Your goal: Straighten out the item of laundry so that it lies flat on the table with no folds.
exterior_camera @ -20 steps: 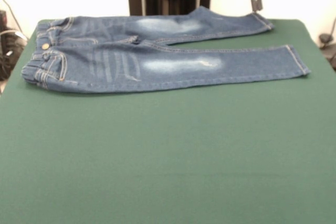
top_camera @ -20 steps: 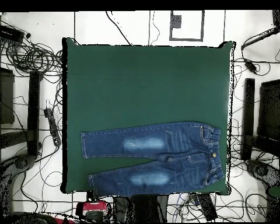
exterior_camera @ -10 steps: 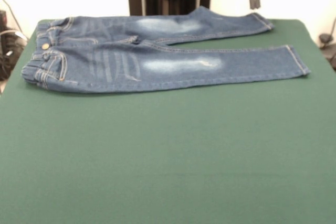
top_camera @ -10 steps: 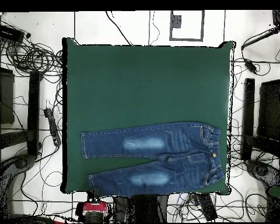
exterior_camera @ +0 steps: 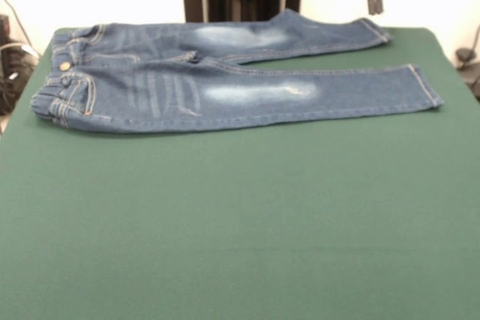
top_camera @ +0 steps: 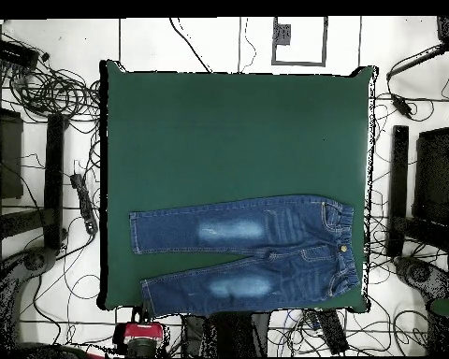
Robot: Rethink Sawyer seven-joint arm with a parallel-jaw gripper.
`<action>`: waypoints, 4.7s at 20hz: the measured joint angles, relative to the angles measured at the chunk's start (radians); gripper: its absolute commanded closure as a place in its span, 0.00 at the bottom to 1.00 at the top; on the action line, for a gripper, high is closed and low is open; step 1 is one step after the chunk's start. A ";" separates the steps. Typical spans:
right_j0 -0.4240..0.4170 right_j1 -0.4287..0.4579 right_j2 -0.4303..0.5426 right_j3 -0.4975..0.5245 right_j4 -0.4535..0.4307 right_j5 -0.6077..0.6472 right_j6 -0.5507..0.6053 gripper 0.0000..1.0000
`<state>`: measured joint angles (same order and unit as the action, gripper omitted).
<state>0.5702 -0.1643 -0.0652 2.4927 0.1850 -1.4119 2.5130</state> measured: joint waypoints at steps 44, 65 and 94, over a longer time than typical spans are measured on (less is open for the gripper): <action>-0.035 0.116 -0.016 -0.138 -0.119 -0.055 0.000 1.00; -0.044 0.108 -0.009 -0.132 -0.110 -0.054 0.000 1.00; 0.073 0.055 0.031 -0.084 -0.063 -0.054 0.000 1.00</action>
<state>0.6435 -0.1092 -0.0339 2.4091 0.1220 -1.4663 2.5130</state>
